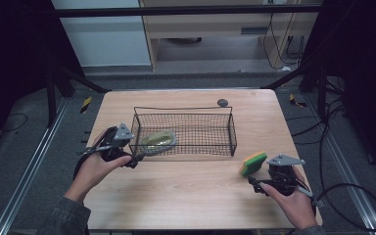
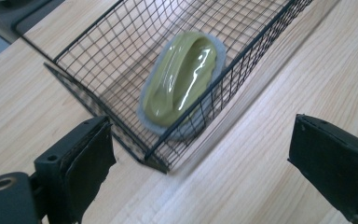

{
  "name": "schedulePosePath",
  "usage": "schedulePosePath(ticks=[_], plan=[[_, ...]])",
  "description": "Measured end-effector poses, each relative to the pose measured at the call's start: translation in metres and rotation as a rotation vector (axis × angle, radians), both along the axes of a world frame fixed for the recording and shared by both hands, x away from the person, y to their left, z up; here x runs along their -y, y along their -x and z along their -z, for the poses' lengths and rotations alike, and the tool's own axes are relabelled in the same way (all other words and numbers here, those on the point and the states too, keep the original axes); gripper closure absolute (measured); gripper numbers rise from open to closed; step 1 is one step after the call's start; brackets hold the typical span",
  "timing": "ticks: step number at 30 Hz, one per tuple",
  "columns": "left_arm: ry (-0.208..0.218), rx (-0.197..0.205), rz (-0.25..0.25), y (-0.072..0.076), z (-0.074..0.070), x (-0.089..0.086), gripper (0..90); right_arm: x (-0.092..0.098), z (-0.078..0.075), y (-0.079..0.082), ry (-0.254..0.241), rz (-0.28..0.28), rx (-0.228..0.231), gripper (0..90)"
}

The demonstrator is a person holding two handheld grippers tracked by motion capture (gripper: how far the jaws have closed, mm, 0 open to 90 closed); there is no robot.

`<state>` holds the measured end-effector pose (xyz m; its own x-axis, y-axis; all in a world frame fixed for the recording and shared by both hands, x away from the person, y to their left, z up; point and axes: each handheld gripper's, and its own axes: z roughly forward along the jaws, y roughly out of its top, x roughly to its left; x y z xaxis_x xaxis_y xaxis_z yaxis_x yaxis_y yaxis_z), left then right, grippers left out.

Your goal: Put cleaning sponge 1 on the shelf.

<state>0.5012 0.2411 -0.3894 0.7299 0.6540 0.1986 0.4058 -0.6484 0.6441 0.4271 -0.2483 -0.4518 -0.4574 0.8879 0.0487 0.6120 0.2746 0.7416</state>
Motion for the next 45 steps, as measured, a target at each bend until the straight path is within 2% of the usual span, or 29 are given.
schedulePosePath(ticks=[1, 7, 11, 14, 15, 16, 17, 20, 27, 33, 37, 45], plan=[[0.003, 0.009, -0.018, 0.005, 0.002, -0.004, 5.7, 0.0, -0.004, -0.001, 0.005, -0.003, 0.001, 5.8], [0.01, 0.002, -0.04, 0.016, 0.011, -0.015, 5.6, -0.001, -0.013, -0.005, 0.025, -0.014, -0.013, 5.2], [0.052, -0.016, -0.076, 0.025, 0.026, -0.024, 5.6, 0.002, -0.017, -0.01, 0.031, -0.01, -0.027, 4.8], [0.05, -0.026, -0.091, 0.028, 0.033, -0.028, 5.6, 0.002, -0.019, -0.012, 0.027, -0.01, -0.044, 4.7], [0.037, -0.032, -0.096, 0.029, 0.036, -0.029, 5.6, 0.001, -0.02, -0.013, 0.025, -0.014, -0.052, 4.7], [0.044, -0.038, -0.121, 0.032, 0.042, -0.033, 5.7, 0.001, -0.02, -0.015, 0.033, -0.018, -0.061, 4.8], [0.044, -0.038, -0.121, 0.032, 0.042, -0.033, 5.8, 0.001, -0.02, -0.015, 0.033, -0.018, -0.061, 4.8], [0.037, -0.067, -0.142, 0.038, 0.055, -0.038, 5.6, -0.001, -0.022, -0.02, 0.042, -0.012, -0.068, 4.8], [0.043, -0.081, -0.171, 0.046, 0.065, -0.044, 5.6, -0.005, -0.024, -0.028, 0.056, -0.018, -0.077, 4.8], [0.035, -0.101, -0.177, 0.048, 0.075, -0.043, 5.7, -0.009, -0.023, -0.037, 0.078, -0.013, -0.08, 4.7], [0.033, -0.101, -0.175, 0.047, 0.075, -0.043, 5.7, -0.01, -0.02, -0.042, 0.086, -0.013, -0.087, 4.7], [0.028, -0.109, -0.169, 0.047, 0.079, -0.041, 5.8, -0.015, -0.012, -0.051, 0.076, -0.015, -0.11, 4.1]])
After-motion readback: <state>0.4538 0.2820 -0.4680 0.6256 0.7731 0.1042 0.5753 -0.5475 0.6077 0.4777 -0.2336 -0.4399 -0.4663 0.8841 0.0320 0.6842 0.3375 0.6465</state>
